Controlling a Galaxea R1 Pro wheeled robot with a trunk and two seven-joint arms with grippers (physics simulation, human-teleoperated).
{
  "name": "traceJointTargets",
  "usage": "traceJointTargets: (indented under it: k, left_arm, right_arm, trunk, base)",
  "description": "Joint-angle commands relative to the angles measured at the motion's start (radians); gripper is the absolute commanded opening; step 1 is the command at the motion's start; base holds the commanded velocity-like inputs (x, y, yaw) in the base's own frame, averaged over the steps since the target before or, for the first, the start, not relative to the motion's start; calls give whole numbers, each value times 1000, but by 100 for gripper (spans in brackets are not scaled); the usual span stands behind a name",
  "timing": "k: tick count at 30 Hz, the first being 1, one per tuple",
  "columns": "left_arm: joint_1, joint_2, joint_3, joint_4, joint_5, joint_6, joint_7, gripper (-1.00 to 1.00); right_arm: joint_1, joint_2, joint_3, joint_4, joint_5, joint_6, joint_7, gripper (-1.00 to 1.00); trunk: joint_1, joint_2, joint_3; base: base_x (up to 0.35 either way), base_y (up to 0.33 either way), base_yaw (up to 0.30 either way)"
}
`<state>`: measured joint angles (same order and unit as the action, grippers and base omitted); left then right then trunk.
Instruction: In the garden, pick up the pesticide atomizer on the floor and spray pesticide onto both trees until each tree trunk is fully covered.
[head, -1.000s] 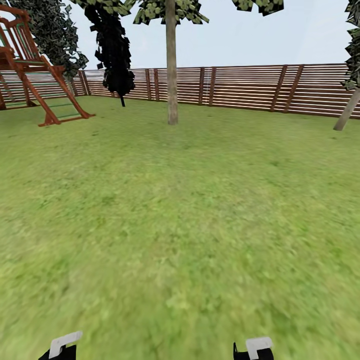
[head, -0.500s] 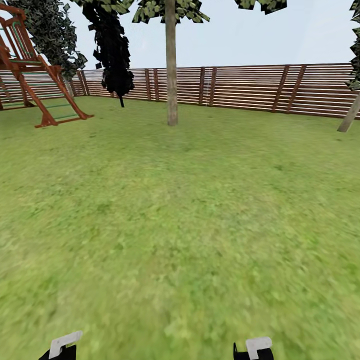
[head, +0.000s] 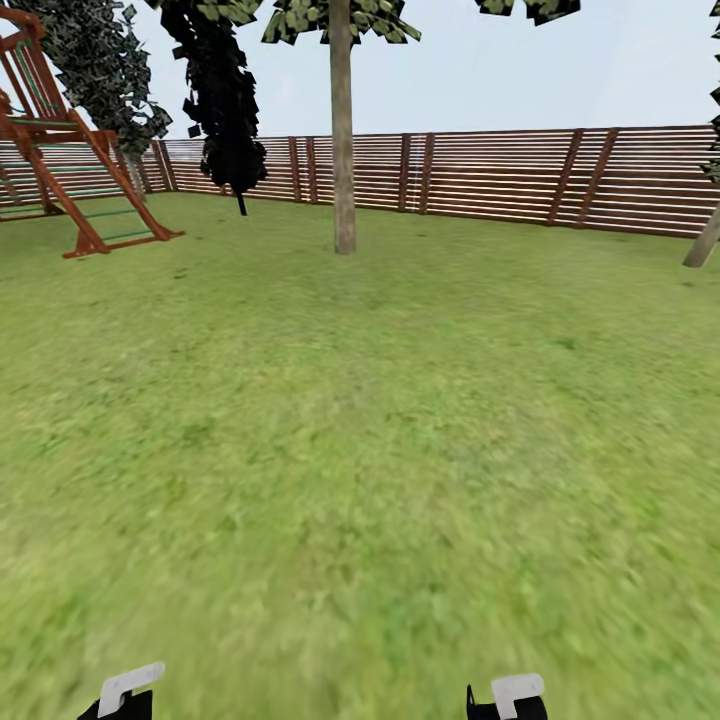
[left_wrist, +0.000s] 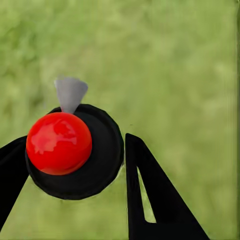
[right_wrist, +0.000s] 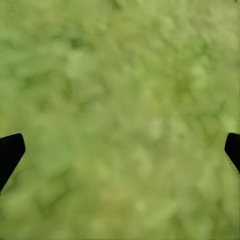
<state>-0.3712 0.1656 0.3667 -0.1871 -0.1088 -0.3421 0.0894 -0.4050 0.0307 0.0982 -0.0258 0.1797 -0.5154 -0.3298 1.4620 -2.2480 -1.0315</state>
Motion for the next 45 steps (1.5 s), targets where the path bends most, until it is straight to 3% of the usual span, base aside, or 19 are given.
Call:
traceJointTargets:
  k: [1,45]
  left_arm:
    - [0,0,0,0,0,0,0,-100]
    - [0,-1,0,-2,0,0,0,-100]
  right_arm:
    - [0,0,0,0,0,0,0,100]
    - [0,0,0,0,0,0,0,100]
  trunk:
    - [0,0,0]
    - [0,0,0]
  base:
    - [337,0,0]
    - [337,0,0]
